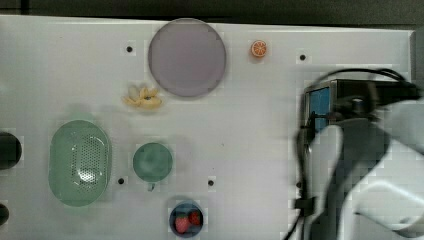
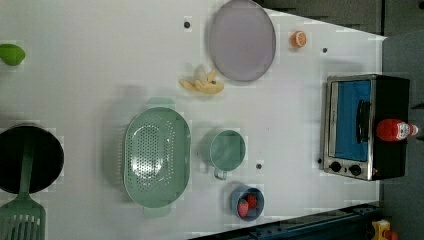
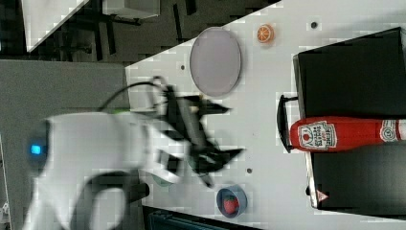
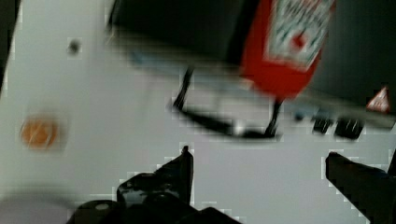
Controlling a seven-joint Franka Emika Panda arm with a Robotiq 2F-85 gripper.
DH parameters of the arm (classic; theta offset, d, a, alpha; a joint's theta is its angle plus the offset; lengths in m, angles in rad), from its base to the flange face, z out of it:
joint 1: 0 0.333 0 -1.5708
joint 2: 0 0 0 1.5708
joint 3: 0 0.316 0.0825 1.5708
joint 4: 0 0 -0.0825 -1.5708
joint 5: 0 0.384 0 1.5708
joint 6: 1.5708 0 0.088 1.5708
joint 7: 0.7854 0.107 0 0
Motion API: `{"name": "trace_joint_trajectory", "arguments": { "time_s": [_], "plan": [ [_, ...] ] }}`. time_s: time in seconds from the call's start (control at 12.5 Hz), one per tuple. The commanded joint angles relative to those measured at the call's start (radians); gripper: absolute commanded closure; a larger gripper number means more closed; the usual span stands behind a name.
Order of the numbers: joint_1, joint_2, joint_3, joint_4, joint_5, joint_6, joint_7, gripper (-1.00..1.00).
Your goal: Pick Ketchup from oven and place it on table.
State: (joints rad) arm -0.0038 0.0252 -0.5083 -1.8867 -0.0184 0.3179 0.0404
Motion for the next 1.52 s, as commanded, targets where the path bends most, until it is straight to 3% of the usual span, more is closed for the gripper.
{"name": "trace_joint_trajectory", "arguments": {
  "time_s": [0.08,0.24,0.4,1.12,1.2,1.28,1.52],
  "plan": [
    [-0.028,-0.002,-0.093,0.034,0.011,0.074,-0.031,-1.0],
    [-0.031,0.076,-0.135,0.035,0.016,0.132,-0.029,-1.0],
    [-0.04,0.153,-0.165,0.035,0.136,0.151,0.01,-1.0],
    [-0.067,0.313,-0.171,0.021,0.239,0.23,0.01,-1.0],
    [-0.067,0.314,-0.171,0.015,0.241,0.23,0.01,-0.49],
    [-0.065,0.31,-0.17,0.018,0.241,0.23,0.01,-0.26],
    [-0.059,0.295,-0.17,0.044,0.237,0.229,0.009,-0.21]
  ]
}}
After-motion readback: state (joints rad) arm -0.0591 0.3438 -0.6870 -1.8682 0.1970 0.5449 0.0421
